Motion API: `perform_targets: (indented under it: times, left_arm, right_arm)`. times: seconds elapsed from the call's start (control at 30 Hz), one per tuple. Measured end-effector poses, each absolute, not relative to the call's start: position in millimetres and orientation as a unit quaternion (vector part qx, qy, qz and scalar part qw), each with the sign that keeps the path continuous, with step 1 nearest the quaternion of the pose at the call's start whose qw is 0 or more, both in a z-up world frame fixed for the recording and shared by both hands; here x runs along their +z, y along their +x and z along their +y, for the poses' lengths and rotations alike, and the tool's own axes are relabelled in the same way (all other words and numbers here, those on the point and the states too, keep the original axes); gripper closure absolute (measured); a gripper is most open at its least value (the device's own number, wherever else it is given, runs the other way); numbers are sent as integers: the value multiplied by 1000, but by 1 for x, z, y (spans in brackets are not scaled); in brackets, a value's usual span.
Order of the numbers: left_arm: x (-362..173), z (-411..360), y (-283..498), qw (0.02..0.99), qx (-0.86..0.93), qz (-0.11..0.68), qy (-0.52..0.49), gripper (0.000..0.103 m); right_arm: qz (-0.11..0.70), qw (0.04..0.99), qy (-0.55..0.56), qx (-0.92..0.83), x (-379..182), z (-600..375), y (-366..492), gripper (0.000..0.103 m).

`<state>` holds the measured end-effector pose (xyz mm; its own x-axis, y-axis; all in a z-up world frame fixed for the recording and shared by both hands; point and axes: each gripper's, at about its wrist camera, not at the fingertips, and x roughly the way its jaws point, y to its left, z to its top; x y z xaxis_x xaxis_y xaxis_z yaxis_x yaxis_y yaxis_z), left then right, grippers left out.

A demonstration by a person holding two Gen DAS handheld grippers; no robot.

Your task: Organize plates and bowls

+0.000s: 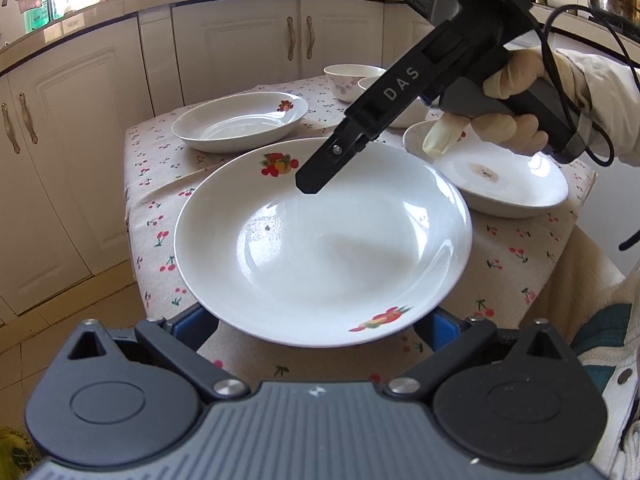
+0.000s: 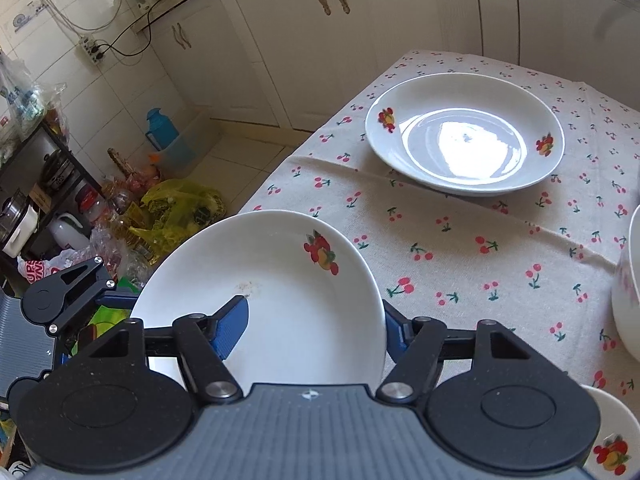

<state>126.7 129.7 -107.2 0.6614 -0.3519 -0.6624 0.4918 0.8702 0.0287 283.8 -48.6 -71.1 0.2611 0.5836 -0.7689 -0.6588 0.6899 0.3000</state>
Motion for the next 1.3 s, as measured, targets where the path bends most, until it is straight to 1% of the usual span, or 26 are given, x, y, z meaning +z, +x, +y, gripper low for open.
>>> perform_targets:
  times: [0.33,0.8,1.3]
  left_arm:
    - [-114,123,161,904,-241,339,101,1]
    - [-114,117,169,903,-239,338,113,1]
    - [-116,115,175,902,-238,341,114,1]
  right_arm:
    - [455,812,-34,363,-76,-56,313,29]
    - [457,817,-29,351,-85,-59,329,29]
    - [451,821,-32,347,-86,-61,329,28]
